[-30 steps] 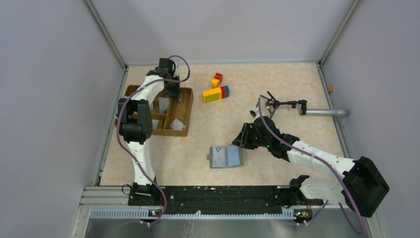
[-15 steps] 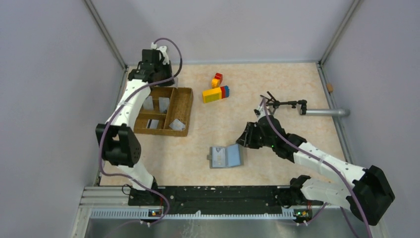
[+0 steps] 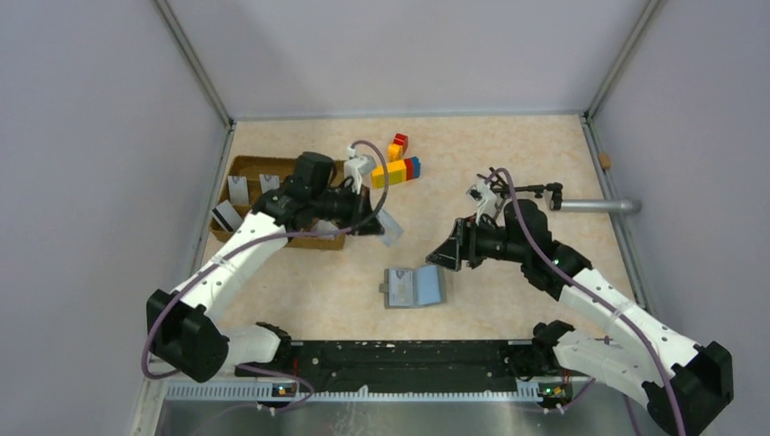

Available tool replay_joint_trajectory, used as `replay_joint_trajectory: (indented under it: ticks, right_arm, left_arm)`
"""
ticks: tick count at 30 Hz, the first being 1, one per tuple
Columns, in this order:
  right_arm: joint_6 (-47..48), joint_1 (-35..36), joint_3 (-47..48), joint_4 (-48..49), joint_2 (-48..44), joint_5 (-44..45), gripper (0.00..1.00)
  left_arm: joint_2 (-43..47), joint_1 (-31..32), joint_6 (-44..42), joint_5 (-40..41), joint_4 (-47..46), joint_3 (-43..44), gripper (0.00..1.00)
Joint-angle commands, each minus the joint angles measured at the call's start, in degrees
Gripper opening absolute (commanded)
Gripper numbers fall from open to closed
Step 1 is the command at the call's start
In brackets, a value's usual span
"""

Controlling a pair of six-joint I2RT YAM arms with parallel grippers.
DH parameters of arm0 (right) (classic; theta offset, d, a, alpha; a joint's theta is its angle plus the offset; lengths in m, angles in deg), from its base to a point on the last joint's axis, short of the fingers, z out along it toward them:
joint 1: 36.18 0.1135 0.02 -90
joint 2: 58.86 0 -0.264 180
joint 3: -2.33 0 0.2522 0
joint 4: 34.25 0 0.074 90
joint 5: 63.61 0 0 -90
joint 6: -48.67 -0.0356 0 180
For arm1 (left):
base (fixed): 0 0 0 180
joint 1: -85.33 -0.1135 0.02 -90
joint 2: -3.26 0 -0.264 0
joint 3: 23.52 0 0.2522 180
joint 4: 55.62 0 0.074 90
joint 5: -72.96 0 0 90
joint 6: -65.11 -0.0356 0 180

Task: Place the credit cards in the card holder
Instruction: Pick up the credit card from the storage box.

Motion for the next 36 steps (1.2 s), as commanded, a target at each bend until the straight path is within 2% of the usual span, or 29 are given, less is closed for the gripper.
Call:
replay_joint_trajectory:
  ticks: [1, 3, 8, 13, 18, 21, 23, 25, 26, 27, 29, 31, 34, 36]
  right_arm:
    - [-0.79, -0.31, -0.61, 7.33, -2.23, -15.0, 0.68]
    - [-2.96, -0.18, -2.7, 10.06, -2.83, -17.34, 0.68]
    - [-6.34, 2.03, -6.31, 15.55, -3.12, -20.77, 0.67]
    - [-8.59, 6.53, -7.94, 20.05, -2.2, -19.35, 0.58]
    - [-12.51, 8.16, -10.08, 28.38, -0.34, -19.11, 0.41]
    - [-15.12, 8.45, -11.53, 33.91, 0.54, -19.56, 0.28]
    - [-15.42, 8.64, -11.95, 35.15, 1.11, -19.38, 0.17]
    - [-15.36, 8.74, -12.37, 35.54, 1.15, -18.91, 0.0]
    - [-15.32, 8.74, -12.6, 35.57, 1.08, -18.54, 0.0]
    - [-15.39, 8.74, -12.87, 35.66, 0.66, -17.57, 0.0]
    - [-15.8, 8.74, -14.21, 36.86, -0.42, -15.49, 0.0]
    - [-17.13, 8.74, -15.79, 39.98, -1.68, -13.25, 0.0]
    - [-18.77, 8.77, -18.14, 43.91, -3.43, -10.13, 0.0]
    - [-19.75, 8.74, -19.55, 46.32, -4.5, -8.11, 0.0]
  left_arm:
    - [4.71, 4.42, 5.96, -21.31, -10.43, -9.0, 0.0]
    - [5.78, 6.41, 8.05, -25.31, -13.21, -12.0, 0.0]
    - [7.63, 10.23, 11.53, -28.19, -17.93, -16.45, 0.0]
    - [8.09, 11.92, 15.02, -29.58, -22.36, -18.15, 0.0]
    - [7.47, 13.22, 16.13, -29.89, -24.31, -18.26, 0.0]
    - [7.33, 13.55, 17.42, -29.37, -26.22, -19.15, 0.0]
    - [7.66, 13.65, 20.01, -29.08, -29.92, -20.55, 0.0]
    - [8.08, 13.82, 23.63, -28.71, -35.63, -22.47, 0.0]
    - [8.35, 13.83, 25.33, -28.0, -38.18, -23.31, 0.01]
    - [8.61, 13.87, 27.08, -26.93, -40.54, -24.26, 0.12]
    - [9.4, 13.94, 31.54, -24.36, -46.65, -26.72, 0.41]
    - [10.58, 13.95, 37.52, -20.88, -55.5, -30.43, 0.59]
    - [11.79, 14.67, 46.96, -13.9, -69.43, -35.99, 0.62]
    - [11.88, 15.72, 52.25, -10.04, -77.35, -39.19, 0.58]
